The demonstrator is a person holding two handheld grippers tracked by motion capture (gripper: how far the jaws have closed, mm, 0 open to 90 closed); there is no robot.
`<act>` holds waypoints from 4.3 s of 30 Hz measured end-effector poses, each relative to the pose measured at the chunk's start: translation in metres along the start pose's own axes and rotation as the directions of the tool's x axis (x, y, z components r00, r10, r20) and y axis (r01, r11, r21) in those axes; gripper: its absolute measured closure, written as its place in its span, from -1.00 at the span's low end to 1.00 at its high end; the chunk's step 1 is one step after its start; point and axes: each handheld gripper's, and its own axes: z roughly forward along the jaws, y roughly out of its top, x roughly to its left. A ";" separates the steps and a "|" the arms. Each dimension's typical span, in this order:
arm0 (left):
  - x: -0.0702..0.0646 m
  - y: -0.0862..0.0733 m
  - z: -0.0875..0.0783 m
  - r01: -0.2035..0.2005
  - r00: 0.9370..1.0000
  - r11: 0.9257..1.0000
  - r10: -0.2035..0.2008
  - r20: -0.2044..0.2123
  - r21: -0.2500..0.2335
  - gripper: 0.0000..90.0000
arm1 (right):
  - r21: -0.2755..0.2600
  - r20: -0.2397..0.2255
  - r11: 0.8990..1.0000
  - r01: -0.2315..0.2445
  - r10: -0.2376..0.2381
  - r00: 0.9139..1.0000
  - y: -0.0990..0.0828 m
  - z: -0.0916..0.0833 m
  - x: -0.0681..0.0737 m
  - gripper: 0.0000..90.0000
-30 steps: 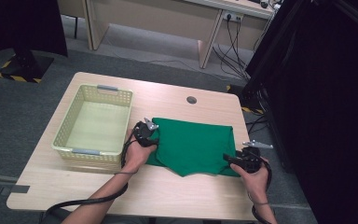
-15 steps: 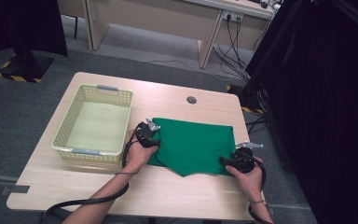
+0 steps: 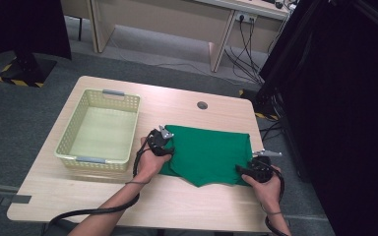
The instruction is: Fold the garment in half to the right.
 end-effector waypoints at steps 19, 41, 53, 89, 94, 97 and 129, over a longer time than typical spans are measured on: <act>0.006 -0.002 0.000 0.060 0.998 0.998 -0.060 0.009 0.003 0.33 | -0.010 0.002 1.000 -0.024 0.024 1.000 0.003 -0.001 -0.006 -0.16; -0.002 0.006 -0.009 0.086 0.993 0.994 -0.080 0.084 -0.069 0.94 | -0.026 0.006 0.998 -0.064 0.064 0.998 0.006 -0.004 -0.016 -0.17; -0.008 0.022 -0.027 0.060 0.995 0.990 -0.048 0.089 -0.131 0.94 | 0.017 0.030 1.000 -0.013 0.012 0.999 0.010 0.009 -0.006 -0.18; -0.015 0.048 -0.043 0.009 0.998 0.986 0.002 0.068 -0.165 0.94 | 0.003 -0.026 0.997 0.082 -0.082 0.996 0.020 0.022 0.028 -0.15; -0.015 0.048 -0.044 0.004 0.998 0.986 0.006 0.066 -0.165 0.94 | -0.034 -0.015 0.999 0.032 -0.032 0.999 0.021 0.015 0.019 -0.13; -0.015 0.048 -0.043 0.007 0.998 0.986 0.004 0.066 -0.165 0.94 | -0.029 0.014 1.000 -0.003 0.003 1.000 0.022 0.013 0.008 -0.12; -0.016 0.050 -0.042 0.000 0.998 0.987 0.010 0.061 -0.161 0.94 | -0.026 -0.036 0.997 0.074 -0.075 0.997 0.021 0.025 0.033 -0.11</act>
